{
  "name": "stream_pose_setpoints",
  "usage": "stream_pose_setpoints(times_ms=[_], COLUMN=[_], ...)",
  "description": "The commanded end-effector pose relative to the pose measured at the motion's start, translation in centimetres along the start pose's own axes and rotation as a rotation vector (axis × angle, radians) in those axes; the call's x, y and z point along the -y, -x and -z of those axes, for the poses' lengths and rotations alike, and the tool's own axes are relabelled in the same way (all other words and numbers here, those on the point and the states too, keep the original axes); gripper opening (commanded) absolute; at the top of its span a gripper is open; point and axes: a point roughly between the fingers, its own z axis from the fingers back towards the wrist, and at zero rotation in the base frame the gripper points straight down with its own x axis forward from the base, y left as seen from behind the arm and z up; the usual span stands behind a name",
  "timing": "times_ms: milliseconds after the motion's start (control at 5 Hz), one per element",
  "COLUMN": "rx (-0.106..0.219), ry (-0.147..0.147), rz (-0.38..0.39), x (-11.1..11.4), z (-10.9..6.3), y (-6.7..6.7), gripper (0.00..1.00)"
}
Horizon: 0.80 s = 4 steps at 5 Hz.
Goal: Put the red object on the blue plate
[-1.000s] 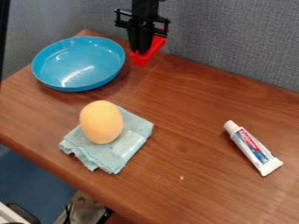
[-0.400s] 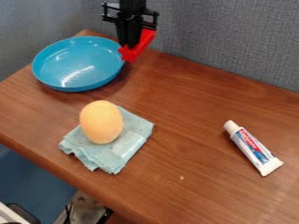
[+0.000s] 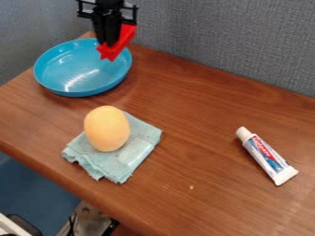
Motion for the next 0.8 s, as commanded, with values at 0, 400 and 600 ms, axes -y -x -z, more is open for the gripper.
stream_pose_setpoints(times_ms=[0, 400, 600], rx=[0.105, 0.066, 0.045], ry=[-0.027, -0.023, -0.025], rz=[-0.066, -0.122, -0.13], x=[-2.4, -4.1, -4.4], z=[-3.7, -1.9, -1.0], y=[1.5, 1.5, 1.2], gripper=[0.0, 0.0, 0.0])
